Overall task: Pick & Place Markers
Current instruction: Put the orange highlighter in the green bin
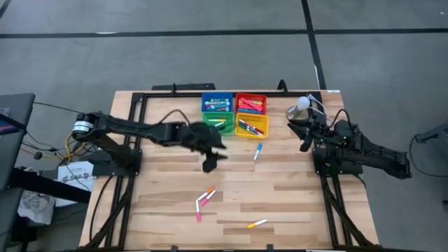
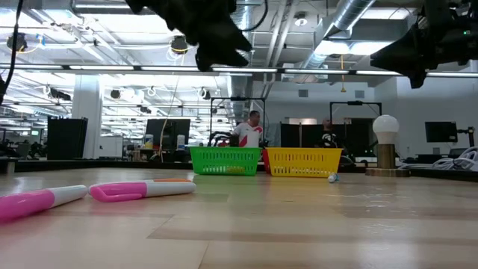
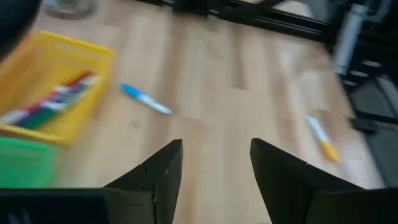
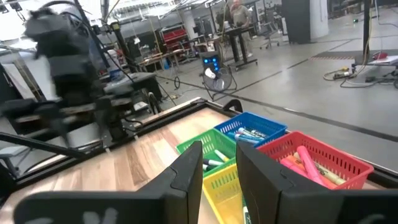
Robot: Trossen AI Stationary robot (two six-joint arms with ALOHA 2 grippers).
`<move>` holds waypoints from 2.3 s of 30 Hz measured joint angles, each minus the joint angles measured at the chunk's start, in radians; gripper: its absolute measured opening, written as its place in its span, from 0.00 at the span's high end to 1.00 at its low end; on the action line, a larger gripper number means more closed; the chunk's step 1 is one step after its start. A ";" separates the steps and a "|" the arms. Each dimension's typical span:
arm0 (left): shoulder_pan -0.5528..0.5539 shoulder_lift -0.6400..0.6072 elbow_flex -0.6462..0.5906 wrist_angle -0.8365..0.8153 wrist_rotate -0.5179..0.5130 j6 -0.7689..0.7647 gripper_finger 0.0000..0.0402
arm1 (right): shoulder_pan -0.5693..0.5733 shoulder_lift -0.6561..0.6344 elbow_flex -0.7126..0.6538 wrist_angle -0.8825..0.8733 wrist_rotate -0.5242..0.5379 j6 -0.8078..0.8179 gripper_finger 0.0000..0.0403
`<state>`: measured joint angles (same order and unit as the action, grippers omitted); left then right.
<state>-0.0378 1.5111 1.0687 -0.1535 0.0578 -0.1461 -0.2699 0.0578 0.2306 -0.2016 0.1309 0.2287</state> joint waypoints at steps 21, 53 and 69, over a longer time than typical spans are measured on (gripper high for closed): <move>-0.254 0.001 0.000 0.005 -0.100 -0.233 0.55 | 0.001 0.000 0.000 0.008 -0.306 0.008 0.78; -0.308 0.147 -0.072 0.003 -0.053 -0.592 0.55 | 0.013 0.000 -0.056 0.079 -0.262 -0.009 0.78; -0.316 0.167 -0.072 -0.161 -0.154 -0.726 0.61 | 0.014 0.000 -0.056 0.097 -0.264 -0.019 0.78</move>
<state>-0.3538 1.6778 0.9966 -0.3148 -0.0966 -0.8724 -0.2554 0.0577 0.1746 -0.1043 -0.1333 0.2096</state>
